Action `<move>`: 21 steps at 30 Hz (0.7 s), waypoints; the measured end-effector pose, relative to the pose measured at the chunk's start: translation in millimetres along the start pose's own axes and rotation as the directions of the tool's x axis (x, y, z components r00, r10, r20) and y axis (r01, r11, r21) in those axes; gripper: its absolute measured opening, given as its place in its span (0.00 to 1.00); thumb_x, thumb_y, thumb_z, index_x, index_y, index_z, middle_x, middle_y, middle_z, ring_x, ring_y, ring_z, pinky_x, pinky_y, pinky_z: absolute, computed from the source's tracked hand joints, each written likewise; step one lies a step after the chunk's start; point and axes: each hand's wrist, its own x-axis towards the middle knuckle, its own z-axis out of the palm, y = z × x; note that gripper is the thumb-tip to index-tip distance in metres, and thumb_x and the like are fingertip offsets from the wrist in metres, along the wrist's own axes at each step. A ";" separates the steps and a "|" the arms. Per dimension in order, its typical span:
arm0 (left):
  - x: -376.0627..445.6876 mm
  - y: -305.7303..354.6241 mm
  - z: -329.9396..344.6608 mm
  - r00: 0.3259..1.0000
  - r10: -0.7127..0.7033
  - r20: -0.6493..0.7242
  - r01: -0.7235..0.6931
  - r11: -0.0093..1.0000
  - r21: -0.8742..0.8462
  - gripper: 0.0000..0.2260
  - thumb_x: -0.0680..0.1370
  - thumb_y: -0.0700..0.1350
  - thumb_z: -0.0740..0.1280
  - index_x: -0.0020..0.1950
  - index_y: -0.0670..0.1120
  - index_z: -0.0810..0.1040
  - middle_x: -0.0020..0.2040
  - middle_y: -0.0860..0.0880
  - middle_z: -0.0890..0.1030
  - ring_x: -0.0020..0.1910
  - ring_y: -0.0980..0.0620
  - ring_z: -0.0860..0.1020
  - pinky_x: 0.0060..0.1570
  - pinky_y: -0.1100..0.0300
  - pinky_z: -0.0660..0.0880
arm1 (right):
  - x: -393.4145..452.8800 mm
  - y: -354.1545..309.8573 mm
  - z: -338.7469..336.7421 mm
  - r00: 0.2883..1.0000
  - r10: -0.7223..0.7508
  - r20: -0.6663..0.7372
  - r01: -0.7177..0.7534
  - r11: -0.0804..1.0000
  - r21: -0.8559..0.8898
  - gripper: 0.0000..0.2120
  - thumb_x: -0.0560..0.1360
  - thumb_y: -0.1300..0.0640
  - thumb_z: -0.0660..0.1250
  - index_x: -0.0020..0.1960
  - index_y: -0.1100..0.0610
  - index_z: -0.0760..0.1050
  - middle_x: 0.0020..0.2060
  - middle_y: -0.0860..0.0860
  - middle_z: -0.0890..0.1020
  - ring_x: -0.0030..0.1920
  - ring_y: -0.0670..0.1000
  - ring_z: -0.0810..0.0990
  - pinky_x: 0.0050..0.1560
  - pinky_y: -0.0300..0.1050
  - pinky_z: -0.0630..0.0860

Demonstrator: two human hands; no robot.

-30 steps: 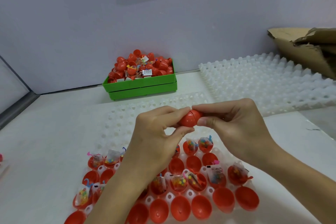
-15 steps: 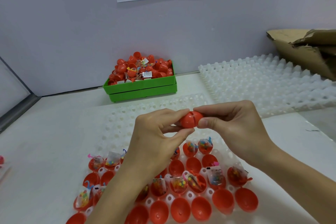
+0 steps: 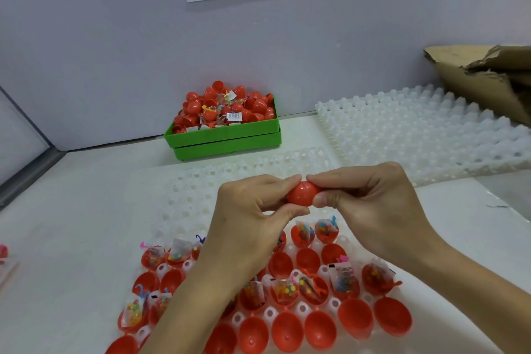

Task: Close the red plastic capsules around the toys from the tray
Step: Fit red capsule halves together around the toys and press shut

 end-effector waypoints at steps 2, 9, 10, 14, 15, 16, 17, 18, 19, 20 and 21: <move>-0.1 -1.3 0.0 1.000 -0.010 0.002 0.010 1.000 -0.002 0.18 0.69 0.36 0.78 0.56 0.46 0.82 0.45 0.54 0.86 0.44 0.62 0.83 0.45 0.68 0.79 | -0.7 0.0 1.3 1.000 -0.011 0.003 0.011 1.000 -0.012 0.20 0.68 0.73 0.74 0.43 0.47 0.85 0.39 0.42 0.87 0.43 0.43 0.86 0.47 0.34 0.80; -0.1 -1.9 -1.5 0.996 -0.089 0.005 0.089 0.990 -0.109 0.19 0.68 0.33 0.77 0.55 0.50 0.83 0.43 0.60 0.84 0.43 0.63 0.82 0.42 0.70 0.79 | 2.4 -1.3 -3.6 0.999 0.042 0.021 -0.043 0.997 0.060 0.17 0.66 0.74 0.75 0.40 0.52 0.86 0.35 0.46 0.87 0.40 0.46 0.87 0.45 0.35 0.81; -0.2 -1.0 -1.8 0.996 -0.089 0.003 0.089 0.990 -0.113 0.20 0.68 0.33 0.77 0.55 0.51 0.82 0.43 0.60 0.84 0.43 0.63 0.82 0.41 0.70 0.79 | 2.7 -1.6 -4.2 0.999 0.046 0.023 -0.047 0.996 0.071 0.16 0.66 0.74 0.75 0.40 0.52 0.86 0.35 0.46 0.87 0.39 0.46 0.87 0.44 0.34 0.80; -0.8 0.3 -0.8 0.998 -0.069 0.002 0.069 0.994 -0.088 0.20 0.69 0.34 0.77 0.57 0.49 0.81 0.43 0.61 0.83 0.44 0.64 0.82 0.41 0.71 0.78 | 2.9 -1.4 -4.6 0.998 0.053 0.019 -0.054 0.996 0.075 0.18 0.66 0.74 0.75 0.40 0.50 0.86 0.33 0.47 0.86 0.37 0.46 0.86 0.42 0.34 0.80; -1.2 -0.1 -0.2 0.998 -0.060 0.001 0.059 0.995 -0.078 0.19 0.69 0.34 0.77 0.58 0.47 0.81 0.43 0.60 0.84 0.43 0.64 0.82 0.41 0.71 0.79 | 2.7 -1.0 -4.3 0.998 0.053 0.019 -0.054 0.996 0.069 0.19 0.66 0.74 0.75 0.40 0.49 0.86 0.33 0.47 0.86 0.37 0.46 0.86 0.42 0.33 0.80; -1.2 -0.4 0.6 0.999 -0.047 0.004 0.047 0.997 -0.067 0.19 0.69 0.35 0.76 0.58 0.46 0.81 0.43 0.57 0.84 0.43 0.63 0.83 0.41 0.69 0.79 | 2.3 -0.4 -3.8 0.999 0.051 0.016 -0.052 0.997 0.060 0.20 0.66 0.74 0.75 0.40 0.48 0.86 0.33 0.47 0.86 0.37 0.46 0.86 0.42 0.34 0.80; -1.4 -0.3 1.2 0.999 -0.035 0.006 0.035 0.998 -0.058 0.18 0.70 0.36 0.76 0.58 0.45 0.81 0.43 0.54 0.85 0.42 0.62 0.83 0.41 0.67 0.80 | 2.0 0.3 -3.3 0.999 0.049 0.014 -0.049 0.997 0.051 0.21 0.67 0.75 0.74 0.40 0.48 0.86 0.32 0.46 0.86 0.37 0.46 0.86 0.43 0.34 0.80; -1.3 0.2 1.7 1.000 -0.025 0.008 0.025 0.998 -0.049 0.17 0.70 0.38 0.75 0.58 0.44 0.81 0.43 0.51 0.86 0.42 0.60 0.83 0.41 0.65 0.81 | 1.5 1.3 -2.8 0.999 0.049 0.009 -0.049 0.998 0.047 0.22 0.67 0.75 0.74 0.40 0.47 0.85 0.32 0.46 0.86 0.37 0.46 0.86 0.43 0.34 0.80; -1.2 0.5 2.1 1.000 -0.014 0.014 0.015 0.999 -0.034 0.17 0.69 0.40 0.74 0.57 0.43 0.82 0.43 0.49 0.86 0.41 0.58 0.83 0.41 0.62 0.82 | 1.2 2.3 -2.1 0.999 0.053 0.003 -0.053 0.997 0.049 0.23 0.68 0.76 0.73 0.40 0.46 0.85 0.32 0.47 0.86 0.37 0.46 0.86 0.43 0.34 0.80; -1.1 0.8 2.6 1.000 -0.003 0.021 0.004 1.000 -0.010 0.16 0.69 0.41 0.73 0.57 0.43 0.83 0.42 0.48 0.86 0.41 0.56 0.83 0.40 0.59 0.82 | 1.1 3.3 -1.4 0.998 0.061 -0.001 -0.061 0.997 0.053 0.23 0.68 0.76 0.72 0.40 0.46 0.85 0.32 0.47 0.86 0.37 0.46 0.86 0.43 0.33 0.80; -1.2 0.7 3.0 1.000 0.007 0.026 -0.007 1.000 0.014 0.16 0.69 0.41 0.72 0.56 0.42 0.83 0.42 0.48 0.86 0.40 0.55 0.83 0.40 0.58 0.81 | 0.8 4.2 -0.5 0.997 0.072 -0.002 -0.072 0.996 0.054 0.23 0.68 0.76 0.72 0.40 0.47 0.86 0.32 0.47 0.86 0.38 0.46 0.86 0.44 0.33 0.80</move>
